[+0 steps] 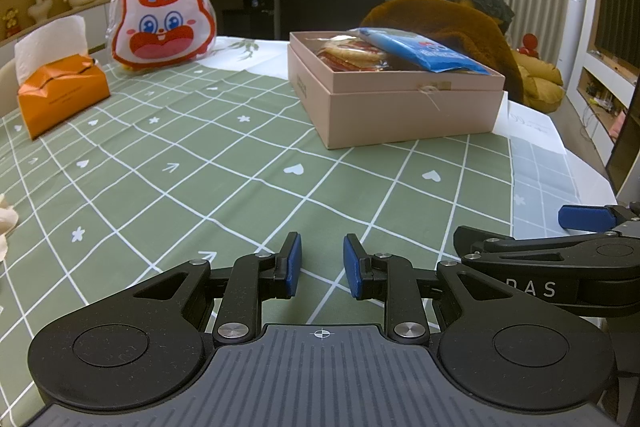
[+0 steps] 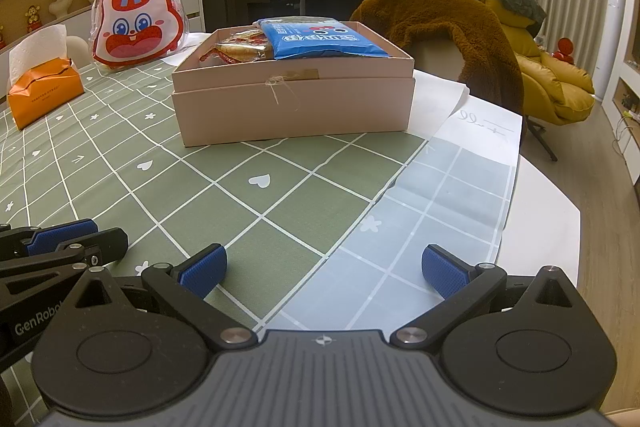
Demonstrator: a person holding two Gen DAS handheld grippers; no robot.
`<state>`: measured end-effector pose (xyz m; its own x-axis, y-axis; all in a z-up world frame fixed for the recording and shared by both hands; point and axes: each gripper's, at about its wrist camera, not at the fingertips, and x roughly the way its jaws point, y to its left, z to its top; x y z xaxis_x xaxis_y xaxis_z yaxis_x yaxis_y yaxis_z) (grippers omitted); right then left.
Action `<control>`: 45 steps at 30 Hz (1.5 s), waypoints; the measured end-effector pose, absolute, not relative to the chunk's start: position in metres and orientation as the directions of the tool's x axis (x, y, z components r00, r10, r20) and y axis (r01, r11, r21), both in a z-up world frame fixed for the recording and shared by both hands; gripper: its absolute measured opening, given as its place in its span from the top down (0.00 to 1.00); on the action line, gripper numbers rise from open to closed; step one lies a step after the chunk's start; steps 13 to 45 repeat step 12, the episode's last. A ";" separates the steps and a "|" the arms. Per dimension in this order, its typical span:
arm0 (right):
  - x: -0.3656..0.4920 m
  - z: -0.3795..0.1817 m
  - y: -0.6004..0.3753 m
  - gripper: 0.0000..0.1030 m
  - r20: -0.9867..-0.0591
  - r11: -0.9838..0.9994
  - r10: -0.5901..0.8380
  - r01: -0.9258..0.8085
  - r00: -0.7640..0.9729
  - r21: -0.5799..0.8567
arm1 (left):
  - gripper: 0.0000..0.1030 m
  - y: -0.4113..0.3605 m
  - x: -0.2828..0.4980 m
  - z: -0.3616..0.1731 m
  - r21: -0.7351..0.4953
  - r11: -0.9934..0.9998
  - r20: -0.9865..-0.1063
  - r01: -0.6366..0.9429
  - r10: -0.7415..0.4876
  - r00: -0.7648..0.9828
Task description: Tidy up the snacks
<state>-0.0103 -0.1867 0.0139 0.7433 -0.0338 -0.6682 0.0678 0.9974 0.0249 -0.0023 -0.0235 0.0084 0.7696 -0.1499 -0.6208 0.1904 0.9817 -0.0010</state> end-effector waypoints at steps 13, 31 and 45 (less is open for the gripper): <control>-0.011 0.014 -0.186 0.00 -0.668 0.997 -0.034 0.068 0.743 0.025 | 0.73 -0.023 -0.002 0.009 -0.017 0.981 -0.620 0.193 -0.161 0.768; -0.011 0.014 -0.186 0.00 -0.668 0.997 -0.034 0.068 0.743 0.025 | 0.73 -0.023 -0.002 0.009 -0.017 0.981 -0.620 0.193 -0.161 0.768; -0.011 0.014 -0.186 0.00 -0.668 0.997 -0.034 0.068 0.743 0.025 | 0.73 -0.023 -0.002 0.009 -0.017 0.981 -0.620 0.193 -0.161 0.768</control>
